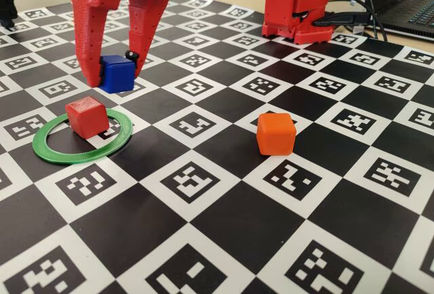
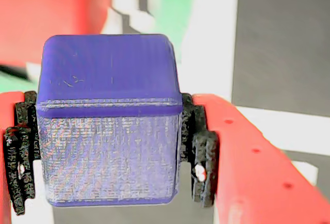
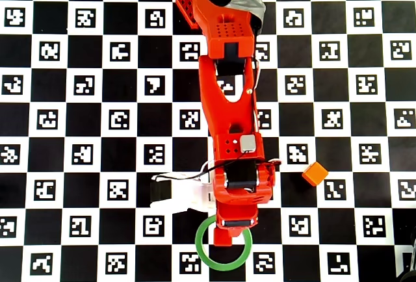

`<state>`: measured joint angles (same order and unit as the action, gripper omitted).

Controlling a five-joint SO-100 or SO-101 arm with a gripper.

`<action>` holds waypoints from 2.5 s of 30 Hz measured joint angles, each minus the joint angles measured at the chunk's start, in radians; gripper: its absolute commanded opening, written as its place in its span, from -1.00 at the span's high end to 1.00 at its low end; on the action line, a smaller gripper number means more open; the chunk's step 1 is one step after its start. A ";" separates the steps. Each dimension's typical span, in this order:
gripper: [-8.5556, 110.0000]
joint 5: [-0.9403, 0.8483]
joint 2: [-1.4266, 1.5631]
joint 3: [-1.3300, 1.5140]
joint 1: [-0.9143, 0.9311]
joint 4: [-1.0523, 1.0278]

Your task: Grab the red cube then put it in the green circle then put the blue cube on top and finally the orange cube on top

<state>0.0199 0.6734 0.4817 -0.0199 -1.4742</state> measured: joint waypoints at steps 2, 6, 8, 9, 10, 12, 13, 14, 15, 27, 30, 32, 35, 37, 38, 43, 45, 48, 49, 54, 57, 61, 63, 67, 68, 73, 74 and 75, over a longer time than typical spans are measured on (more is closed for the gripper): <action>0.77 0.002 -0.008 -0.017 0.006 0.008; 0.77 0.012 -0.011 -0.038 0.012 0.017; 0.77 0.017 -0.011 -0.044 0.012 0.025; 0.77 0.018 -0.011 -0.044 0.012 0.026; 0.77 0.021 -0.011 -0.044 0.012 0.031; 0.77 0.026 -0.025 -0.044 0.012 0.040; 0.77 0.028 -0.032 -0.044 0.012 0.043; 0.77 0.031 -0.040 -0.044 0.012 0.046; 0.77 0.031 -0.046 -0.044 0.012 0.049; 0.75 0.040 -0.067 -0.054 0.012 0.054; 0.73 0.049 -0.067 -0.054 0.012 0.054; 0.70 0.055 -0.067 -0.054 0.012 0.054; 0.58 0.072 -0.067 -0.054 0.012 0.054; 0.51 0.087 -0.067 -0.054 0.012 0.054; 0.46 0.094 -0.067 -0.054 0.014 0.054; 0.35 0.104 -0.067 -0.054 0.020 0.061; 0.32 0.104 -0.067 -0.054 0.021 0.061; 0.24 0.104 -0.067 -0.054 0.025 0.061; 0.23 0.110 -0.067 -0.054 0.025 0.061; 0.21 0.123 -0.067 -0.054 0.025 0.061; 0.18 0.123 -0.067 -0.054 0.025 0.061; 0.18 0.123 -0.067 -0.054 0.025 0.061; 0.18 0.123 -0.067 -0.054 0.025 0.061; 0.18 0.123 -0.067 -0.054 0.025 0.061; 0.18 0.123 -0.067 -0.054 0.025 0.061; 0.18 0.123 -0.067 -0.054 0.025 0.080; 0.18 0.123 -0.067 -0.054 0.025 0.084; 0.18 0.123 -0.067 -0.054 0.025 0.087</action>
<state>0.1427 0.6059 0.4280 0.0046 -1.3867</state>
